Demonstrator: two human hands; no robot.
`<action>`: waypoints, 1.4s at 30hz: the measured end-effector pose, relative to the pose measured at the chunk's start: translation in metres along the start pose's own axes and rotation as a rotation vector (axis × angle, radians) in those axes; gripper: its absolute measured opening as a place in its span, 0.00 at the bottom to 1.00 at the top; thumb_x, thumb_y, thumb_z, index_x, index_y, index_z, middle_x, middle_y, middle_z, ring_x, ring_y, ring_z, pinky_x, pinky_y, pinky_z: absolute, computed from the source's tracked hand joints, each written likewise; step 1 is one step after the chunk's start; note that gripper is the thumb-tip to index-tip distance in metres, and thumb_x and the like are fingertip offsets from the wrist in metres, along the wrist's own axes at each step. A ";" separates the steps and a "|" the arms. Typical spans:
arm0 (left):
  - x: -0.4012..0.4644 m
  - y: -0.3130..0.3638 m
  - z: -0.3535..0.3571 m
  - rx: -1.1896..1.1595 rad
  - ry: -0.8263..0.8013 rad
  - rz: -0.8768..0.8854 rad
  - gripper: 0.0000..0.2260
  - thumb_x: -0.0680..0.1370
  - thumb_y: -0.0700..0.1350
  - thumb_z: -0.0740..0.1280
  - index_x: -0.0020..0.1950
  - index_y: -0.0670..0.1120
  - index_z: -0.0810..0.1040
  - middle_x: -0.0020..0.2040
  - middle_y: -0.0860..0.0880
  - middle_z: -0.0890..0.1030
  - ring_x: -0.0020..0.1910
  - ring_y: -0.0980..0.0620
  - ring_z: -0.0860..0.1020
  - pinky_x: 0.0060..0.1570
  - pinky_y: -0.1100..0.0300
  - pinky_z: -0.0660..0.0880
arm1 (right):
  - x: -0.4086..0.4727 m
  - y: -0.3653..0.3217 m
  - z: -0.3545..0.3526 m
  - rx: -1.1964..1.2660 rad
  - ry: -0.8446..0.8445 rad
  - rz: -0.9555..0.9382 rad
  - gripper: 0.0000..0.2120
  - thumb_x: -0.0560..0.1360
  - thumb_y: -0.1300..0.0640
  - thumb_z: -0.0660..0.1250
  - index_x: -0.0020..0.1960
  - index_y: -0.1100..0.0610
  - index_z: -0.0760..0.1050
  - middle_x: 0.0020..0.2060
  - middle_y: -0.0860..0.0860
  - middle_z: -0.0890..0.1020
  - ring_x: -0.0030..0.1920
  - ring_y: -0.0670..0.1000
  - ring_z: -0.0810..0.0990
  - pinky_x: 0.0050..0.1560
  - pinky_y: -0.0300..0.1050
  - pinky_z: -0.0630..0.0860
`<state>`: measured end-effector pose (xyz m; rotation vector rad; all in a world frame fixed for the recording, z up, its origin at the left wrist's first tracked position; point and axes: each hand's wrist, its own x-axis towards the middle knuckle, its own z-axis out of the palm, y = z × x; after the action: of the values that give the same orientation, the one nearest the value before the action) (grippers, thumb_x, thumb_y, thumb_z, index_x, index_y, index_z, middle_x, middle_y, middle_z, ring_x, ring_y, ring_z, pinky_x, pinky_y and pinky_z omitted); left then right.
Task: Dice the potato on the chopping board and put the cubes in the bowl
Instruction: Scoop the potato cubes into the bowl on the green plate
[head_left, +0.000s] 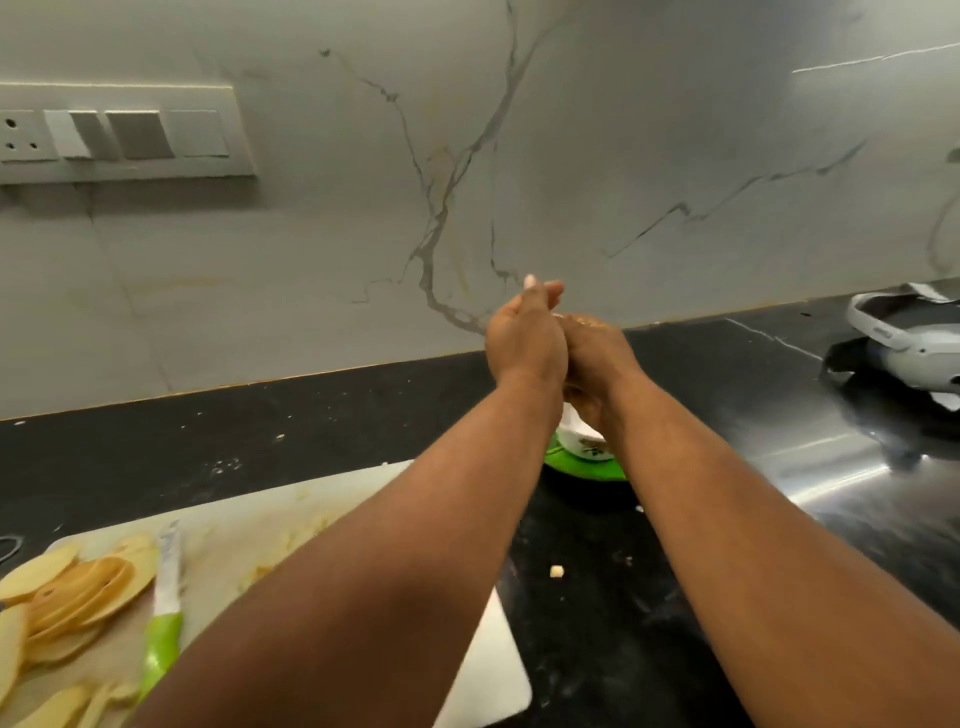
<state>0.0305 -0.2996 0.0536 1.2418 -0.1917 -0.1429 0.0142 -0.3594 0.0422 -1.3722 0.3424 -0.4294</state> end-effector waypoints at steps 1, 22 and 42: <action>0.002 -0.009 0.006 -0.020 -0.017 -0.018 0.16 0.86 0.54 0.60 0.51 0.49 0.86 0.53 0.54 0.86 0.56 0.54 0.81 0.64 0.51 0.75 | 0.003 0.001 -0.009 -0.022 0.030 0.006 0.07 0.76 0.56 0.70 0.51 0.59 0.78 0.39 0.59 0.76 0.34 0.55 0.71 0.33 0.45 0.65; 0.033 -0.055 0.007 -0.055 -0.134 -0.067 0.28 0.84 0.64 0.56 0.51 0.44 0.85 0.50 0.46 0.88 0.53 0.48 0.85 0.53 0.54 0.79 | 0.028 0.027 -0.043 -0.353 0.197 -0.111 0.15 0.74 0.55 0.61 0.33 0.56 0.81 0.31 0.52 0.82 0.37 0.54 0.80 0.43 0.53 0.76; -0.026 -0.051 -0.037 0.243 -0.016 -0.230 0.37 0.76 0.78 0.50 0.51 0.51 0.87 0.52 0.48 0.85 0.54 0.50 0.82 0.61 0.47 0.75 | -0.041 0.016 -0.021 -0.764 -0.133 -0.026 0.21 0.77 0.58 0.65 0.27 0.45 0.82 0.31 0.42 0.84 0.37 0.43 0.83 0.37 0.40 0.73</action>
<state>0.0127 -0.2762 -0.0075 1.5038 -0.0806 -0.3366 -0.0302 -0.3548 0.0224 -2.1394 0.3973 -0.2256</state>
